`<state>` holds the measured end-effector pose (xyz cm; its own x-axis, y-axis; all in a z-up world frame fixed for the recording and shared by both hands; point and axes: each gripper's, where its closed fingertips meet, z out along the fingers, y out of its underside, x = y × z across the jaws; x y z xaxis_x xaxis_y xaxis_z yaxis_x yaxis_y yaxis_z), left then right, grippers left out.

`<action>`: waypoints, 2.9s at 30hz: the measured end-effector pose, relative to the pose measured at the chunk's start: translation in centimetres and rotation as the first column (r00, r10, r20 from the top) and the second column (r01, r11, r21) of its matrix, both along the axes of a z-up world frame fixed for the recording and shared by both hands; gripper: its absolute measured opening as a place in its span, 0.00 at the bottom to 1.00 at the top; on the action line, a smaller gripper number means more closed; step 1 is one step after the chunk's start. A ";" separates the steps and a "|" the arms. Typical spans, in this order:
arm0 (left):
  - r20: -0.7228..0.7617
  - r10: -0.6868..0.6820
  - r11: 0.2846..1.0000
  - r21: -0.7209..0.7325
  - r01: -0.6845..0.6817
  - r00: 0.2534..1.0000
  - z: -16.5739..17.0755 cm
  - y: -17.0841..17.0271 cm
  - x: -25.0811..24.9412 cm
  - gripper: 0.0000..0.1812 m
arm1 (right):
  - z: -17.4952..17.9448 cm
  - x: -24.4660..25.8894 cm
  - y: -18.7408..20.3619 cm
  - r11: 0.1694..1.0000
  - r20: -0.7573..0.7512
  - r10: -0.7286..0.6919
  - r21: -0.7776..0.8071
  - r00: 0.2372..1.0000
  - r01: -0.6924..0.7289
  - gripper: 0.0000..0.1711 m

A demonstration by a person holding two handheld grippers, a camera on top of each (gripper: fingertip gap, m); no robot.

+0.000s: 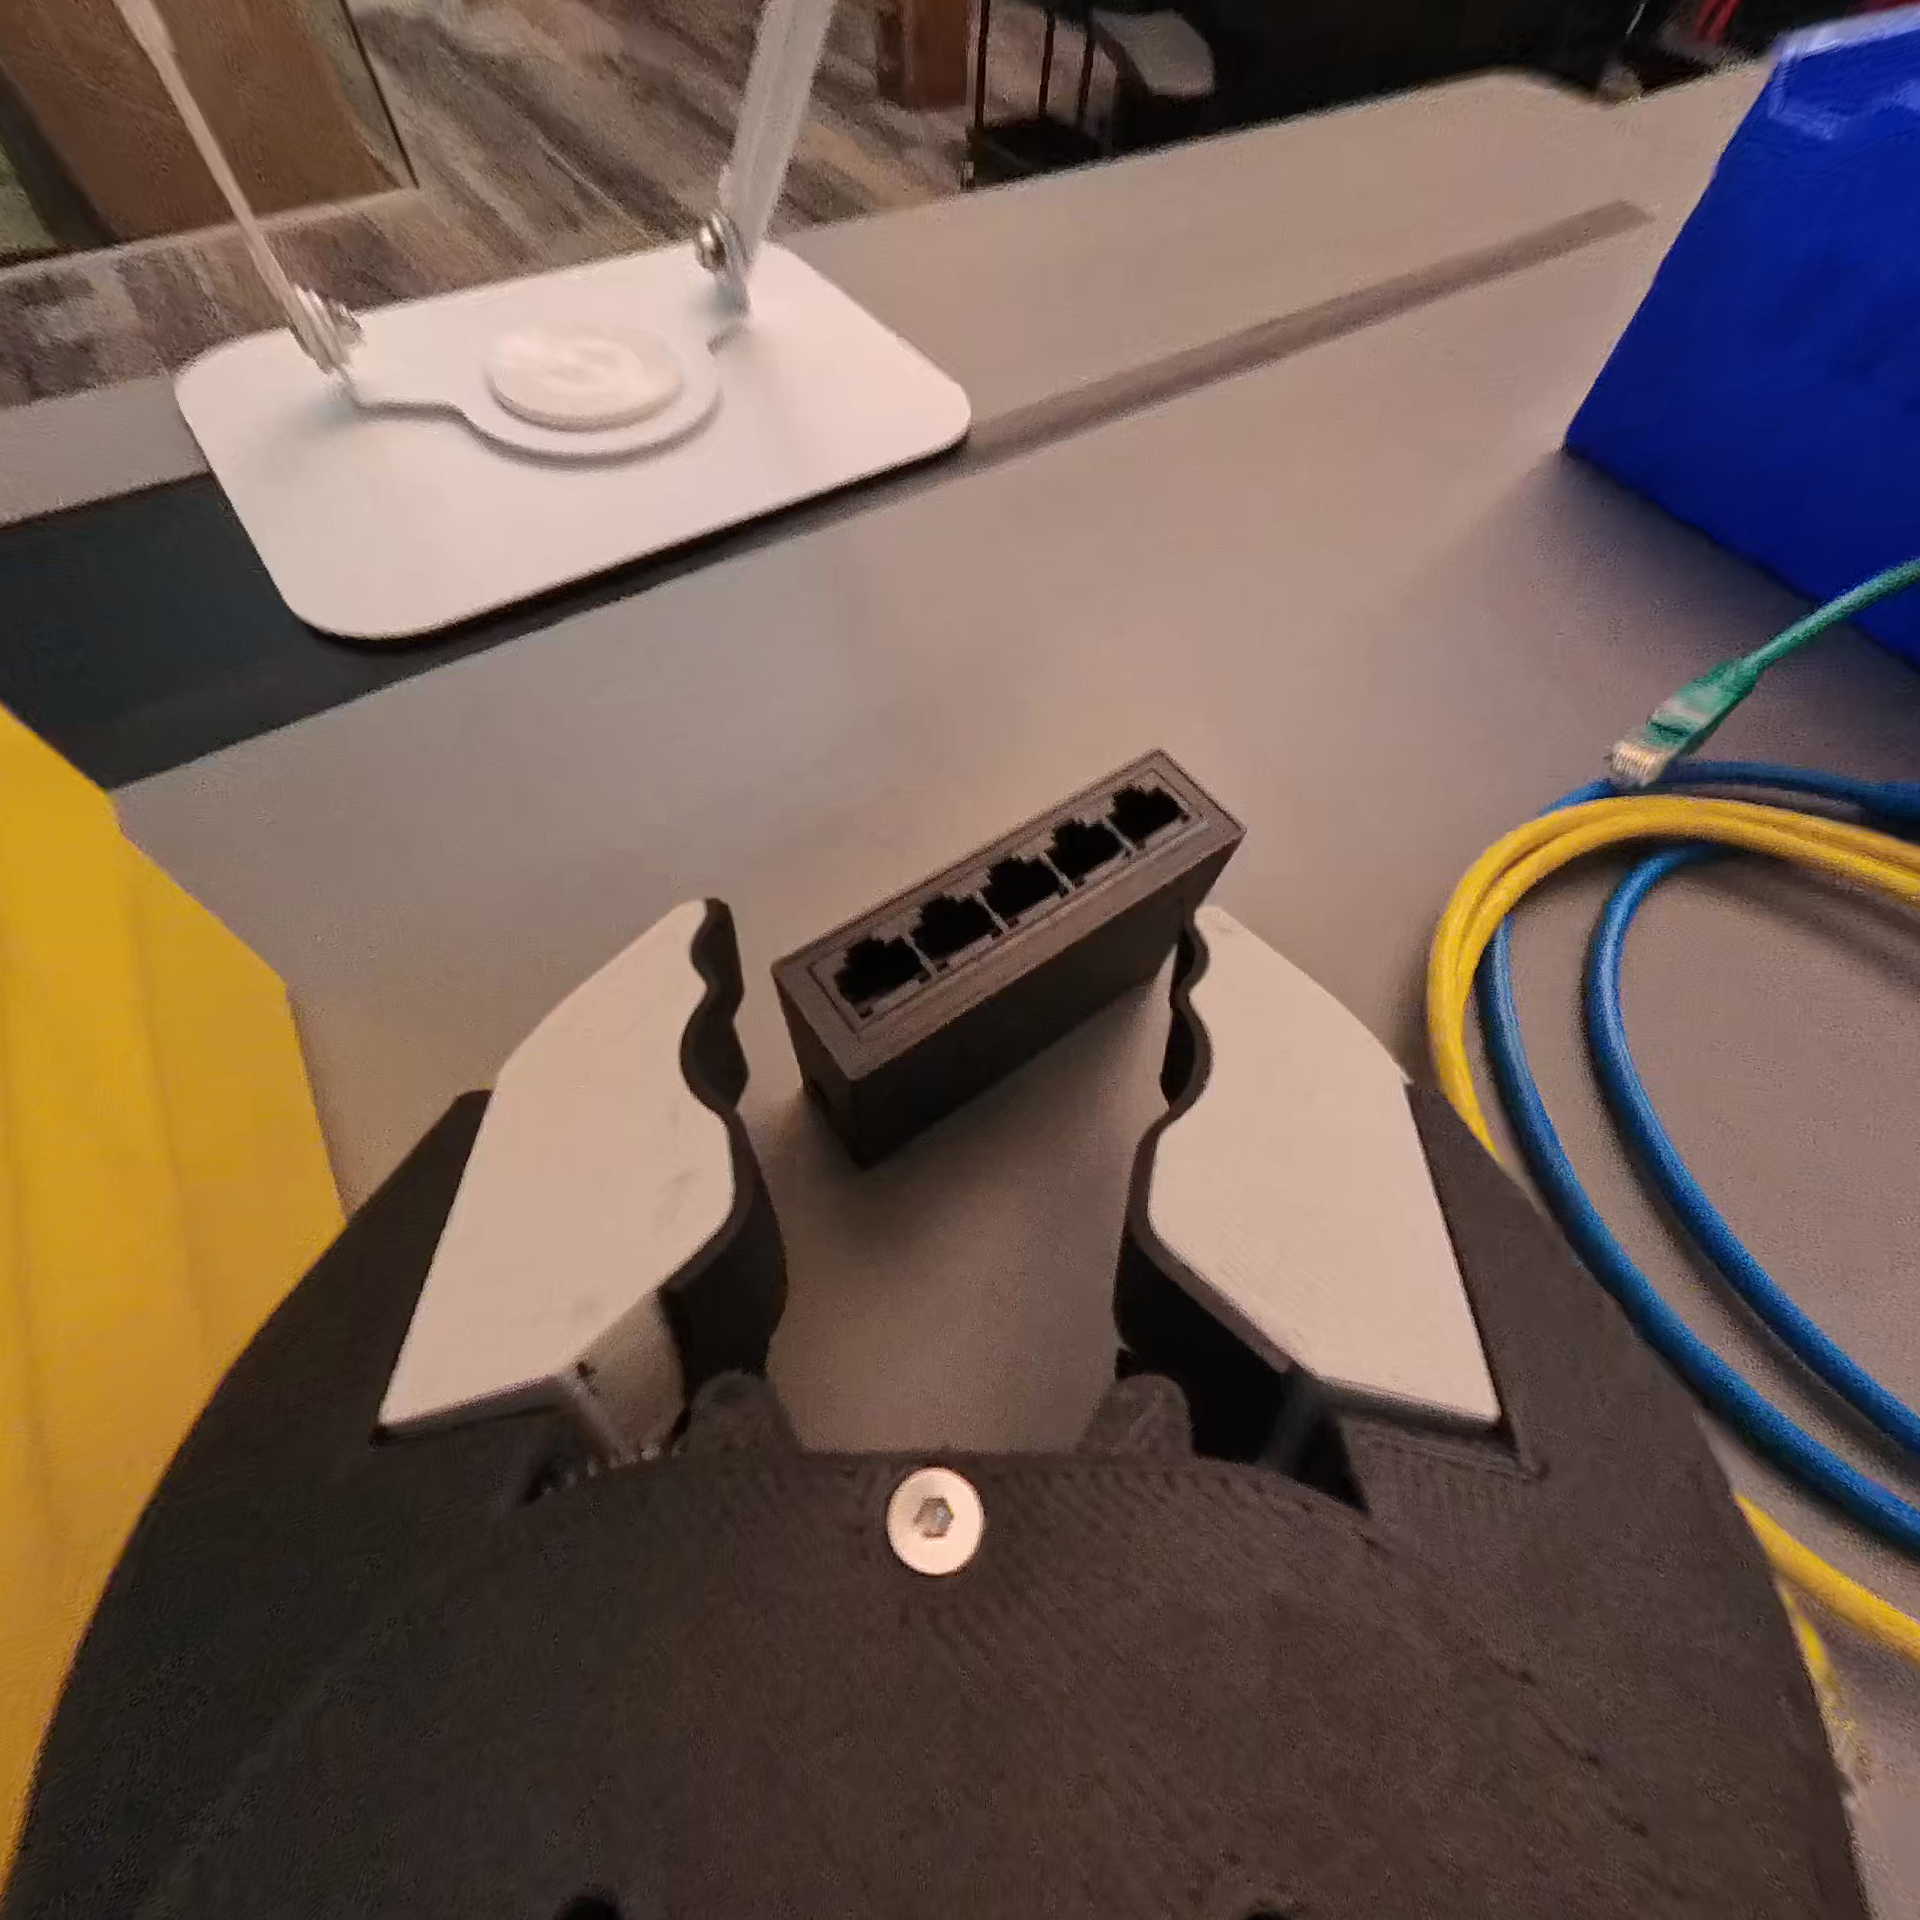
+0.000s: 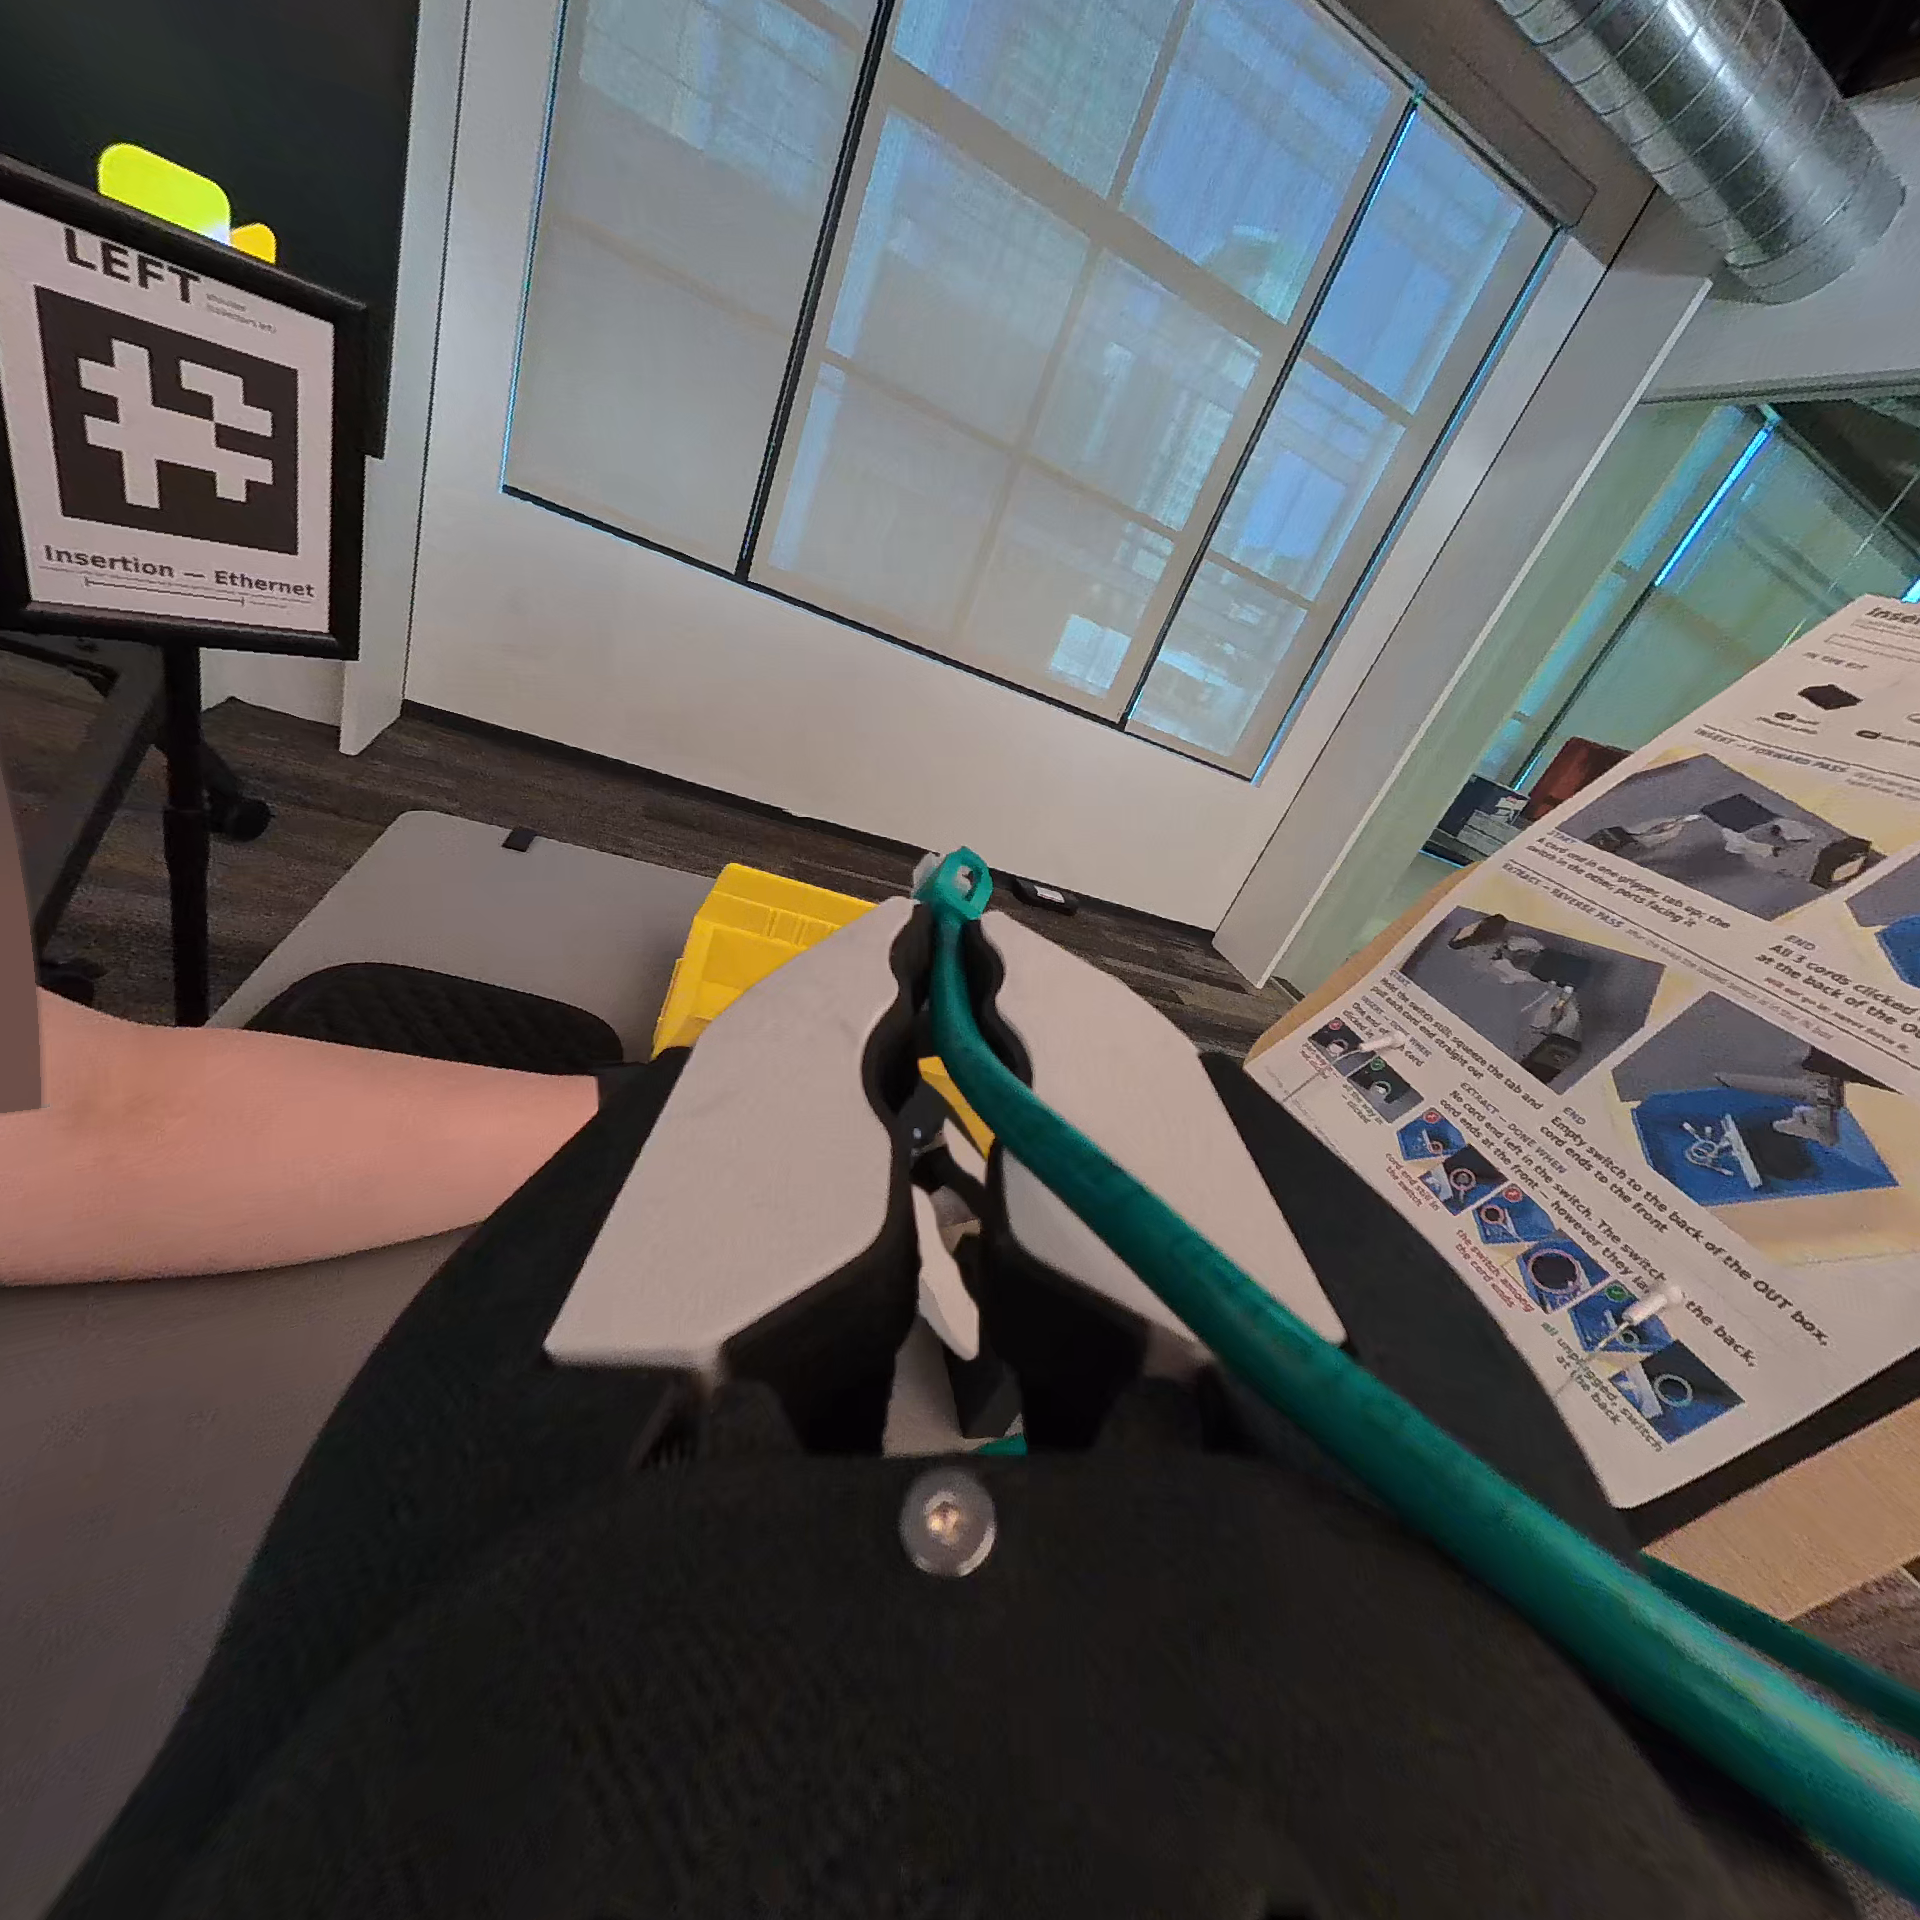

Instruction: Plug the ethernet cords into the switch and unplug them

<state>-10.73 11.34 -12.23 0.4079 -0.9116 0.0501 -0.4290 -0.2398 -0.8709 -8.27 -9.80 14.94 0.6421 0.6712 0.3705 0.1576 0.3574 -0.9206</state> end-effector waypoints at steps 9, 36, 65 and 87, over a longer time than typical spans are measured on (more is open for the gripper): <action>-0.156 -0.208 0.978 -0.029 0.206 0.966 -2.3 -4.8 0.7 0.17 | -0.1 1.3 0.7 0.999 -0.029 -0.028 -0.017 0.999 0.028 0.04; -0.315 -0.164 0.959 0.171 0.226 0.935 -2.8 -2.8 3.3 0.16 | -2.8 2.8 3.1 0.991 0.038 -0.092 -0.090 0.995 0.095 0.04; -0.258 0.210 0.323 0.929 0.182 0.943 20.9 -9.6 -0.3 0.16 | -2.8 1.5 3.0 0.881 0.378 -0.458 0.310 0.804 0.356 0.04; -0.291 0.186 0.193 0.947 0.256 0.938 22.7 -13.1 -0.9 0.16 | -1.9 -1.0 -0.1 0.803 0.492 -0.531 0.552 0.690 0.224 0.03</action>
<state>-11.62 -1.74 10.42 0.1614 -0.1482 -0.9757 -0.6666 0.7127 -0.2185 -9.26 -9.86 13.07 0.3381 0.0981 0.9360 0.8225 0.4525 -0.3446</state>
